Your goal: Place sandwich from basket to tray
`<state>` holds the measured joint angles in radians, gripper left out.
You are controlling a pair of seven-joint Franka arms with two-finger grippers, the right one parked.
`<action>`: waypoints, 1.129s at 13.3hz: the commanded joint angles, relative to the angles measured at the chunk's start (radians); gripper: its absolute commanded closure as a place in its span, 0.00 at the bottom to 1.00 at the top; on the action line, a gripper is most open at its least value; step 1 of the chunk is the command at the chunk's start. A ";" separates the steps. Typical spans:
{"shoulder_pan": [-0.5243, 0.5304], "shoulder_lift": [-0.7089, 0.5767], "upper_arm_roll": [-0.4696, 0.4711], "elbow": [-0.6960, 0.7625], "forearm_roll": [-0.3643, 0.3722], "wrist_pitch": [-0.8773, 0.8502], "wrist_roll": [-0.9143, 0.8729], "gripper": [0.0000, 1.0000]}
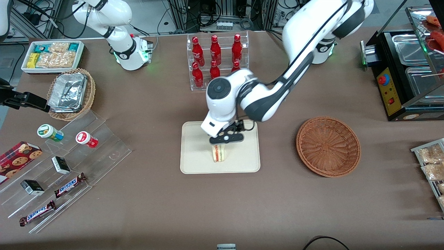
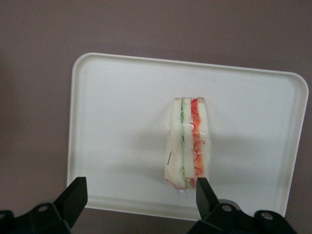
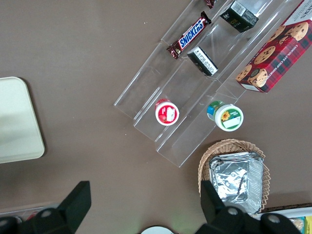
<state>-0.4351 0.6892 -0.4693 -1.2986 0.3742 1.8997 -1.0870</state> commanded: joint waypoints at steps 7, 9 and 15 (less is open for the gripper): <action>0.323 -0.482 0.001 -0.215 -0.182 -0.309 0.227 0.01; 0.427 -0.545 0.001 -0.232 -0.227 -0.349 0.387 0.01; 0.593 -0.637 0.131 -0.228 -0.296 -0.453 0.833 0.01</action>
<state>0.1550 0.1014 -0.4179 -1.4989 0.1096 1.4704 -0.3709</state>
